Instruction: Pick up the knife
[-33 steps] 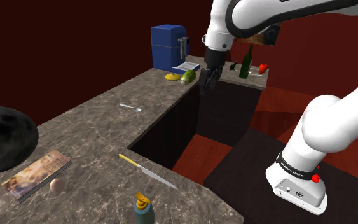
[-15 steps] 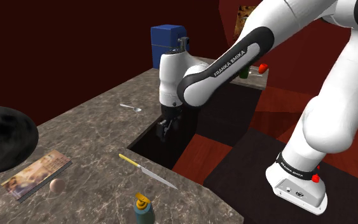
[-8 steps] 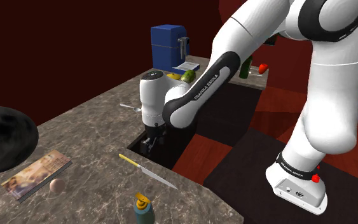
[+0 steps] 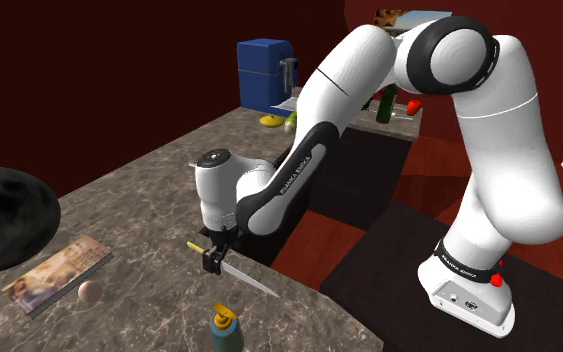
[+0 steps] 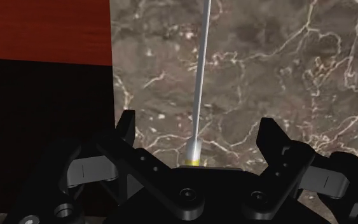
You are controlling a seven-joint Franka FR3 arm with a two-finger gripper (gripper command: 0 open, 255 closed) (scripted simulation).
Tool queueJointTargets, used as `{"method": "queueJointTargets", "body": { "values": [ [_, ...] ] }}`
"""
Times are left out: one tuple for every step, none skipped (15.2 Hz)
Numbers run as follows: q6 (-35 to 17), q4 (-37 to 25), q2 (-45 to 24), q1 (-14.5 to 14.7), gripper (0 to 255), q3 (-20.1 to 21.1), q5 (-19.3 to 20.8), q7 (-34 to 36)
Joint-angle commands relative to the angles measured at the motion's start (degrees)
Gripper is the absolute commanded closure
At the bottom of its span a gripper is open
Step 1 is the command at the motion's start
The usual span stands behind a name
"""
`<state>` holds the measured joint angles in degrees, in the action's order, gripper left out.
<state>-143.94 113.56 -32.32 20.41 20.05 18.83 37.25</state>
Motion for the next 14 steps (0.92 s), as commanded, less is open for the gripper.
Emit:
{"method": "queueJointTargets", "body": {
  "values": [
    [-0.8,-0.8,-1.6,0.7,0,-0.6,0.7,0.6],
    [-1.3,-0.9,-2.3,0.9,0,-0.9,1.0,0.8],
    [-1.8,-1.1,-2.9,1.1,0,-1.2,1.3,1.0],
    [-2.2,-1.2,-3.5,1.3,0,-1.4,1.6,1.1],
    [-2.7,-1.4,-4.2,1.5,0,-1.7,1.9,1.3],
    [-3.4,-1.7,-5.2,1.8,0,-2.1,2.3,1.6],
    [-3.4,-1.7,-5.2,1.8,0,-2.1,2.3,1.6],
    [-3.4,-1.7,-5.2,1.8,0,-2.1,2.3,1.6],
    [-3.4,-1.7,-5.1,1.8,255,-2.1,2.3,1.6],
    [-3.4,-1.6,-5.1,1.8,255,-2.1,2.3,1.6],
    [-3.4,-1.7,-5.1,1.8,255,-2.1,2.3,1.6],
    [-3.4,-1.6,-5.1,1.8,255,-2.1,2.3,1.6],
    [-3.4,-1.6,-5.1,1.8,255,-2.1,2.3,1.6],
    [-3.4,-1.6,-5.1,1.8,255,-2.1,2.3,1.6]
  ]
}}
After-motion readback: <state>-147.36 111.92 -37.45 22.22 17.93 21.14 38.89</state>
